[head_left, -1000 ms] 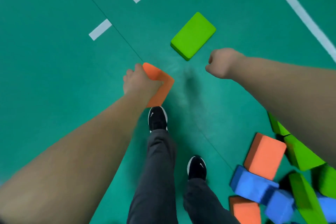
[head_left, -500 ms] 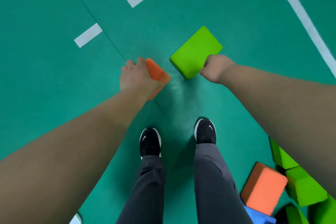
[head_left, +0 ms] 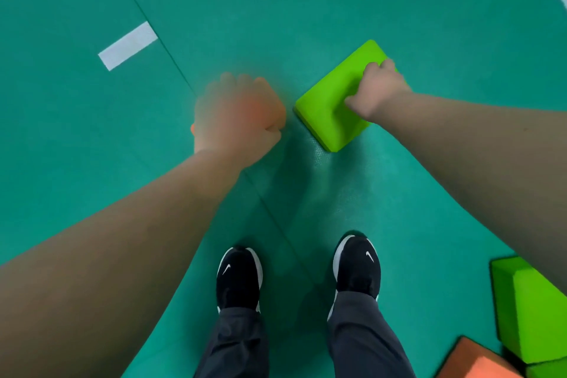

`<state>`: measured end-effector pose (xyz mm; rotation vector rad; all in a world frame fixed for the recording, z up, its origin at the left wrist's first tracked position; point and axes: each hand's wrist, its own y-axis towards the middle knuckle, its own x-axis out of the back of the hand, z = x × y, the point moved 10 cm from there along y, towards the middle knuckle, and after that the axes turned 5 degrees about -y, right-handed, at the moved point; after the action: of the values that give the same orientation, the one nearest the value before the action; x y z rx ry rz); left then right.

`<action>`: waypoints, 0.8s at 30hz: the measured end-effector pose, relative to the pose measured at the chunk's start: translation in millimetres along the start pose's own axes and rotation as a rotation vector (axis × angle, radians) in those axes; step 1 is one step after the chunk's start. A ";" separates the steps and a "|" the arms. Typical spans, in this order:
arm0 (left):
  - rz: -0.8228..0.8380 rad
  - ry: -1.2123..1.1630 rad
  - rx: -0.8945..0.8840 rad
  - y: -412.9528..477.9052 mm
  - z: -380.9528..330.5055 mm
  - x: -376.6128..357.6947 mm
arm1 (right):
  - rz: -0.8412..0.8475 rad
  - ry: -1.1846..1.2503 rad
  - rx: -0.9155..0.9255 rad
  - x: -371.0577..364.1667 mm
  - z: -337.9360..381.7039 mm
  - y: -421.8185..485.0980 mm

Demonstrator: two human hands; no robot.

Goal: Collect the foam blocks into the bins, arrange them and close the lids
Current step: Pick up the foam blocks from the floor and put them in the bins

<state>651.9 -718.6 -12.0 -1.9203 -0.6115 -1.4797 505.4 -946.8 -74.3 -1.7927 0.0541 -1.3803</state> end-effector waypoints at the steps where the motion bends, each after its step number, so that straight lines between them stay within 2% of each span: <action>1: -0.020 -0.008 -0.002 -0.3 2.3 0.5 | -0.018 -0.001 0.000 2.7 4.1 9.9; 4: -0.056 -0.013 -0.027 -1.8 0.4 -0.3 | -0.011 -0.019 -0.100 6.5 -0.1 37.1; 7: -0.075 -0.023 -0.036 0.1 0.3 -0.1 | 0.127 -0.045 -0.223 -7.4 -8.3 51.8; 9: -0.088 -0.032 -0.044 1.7 0.9 0.0 | 0.161 -0.063 -0.246 -14.2 -12.0 54.9; 13: -0.113 -0.024 -0.054 0.8 1.4 -0.6 | 0.016 -0.044 -0.237 -7.1 -13.7 52.1; 18: -0.095 -0.012 -0.044 -0.6 0.8 0.3 | -0.050 0.012 -0.269 0.1 -20.3 33.7; 20: -0.064 -0.011 -0.034 -1.0 0.8 0.4 | -0.083 0.086 -0.283 7.0 -27.7 26.0; 24: 0.062 0.002 0.000 -1.4 0.6 -2.5 | -0.015 0.382 -0.266 10.2 -36.9 9.4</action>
<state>650.7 -717.1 -14.2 -1.9202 -0.5460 -1.4432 483.6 -979.4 -71.3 -1.7142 0.4462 -1.7763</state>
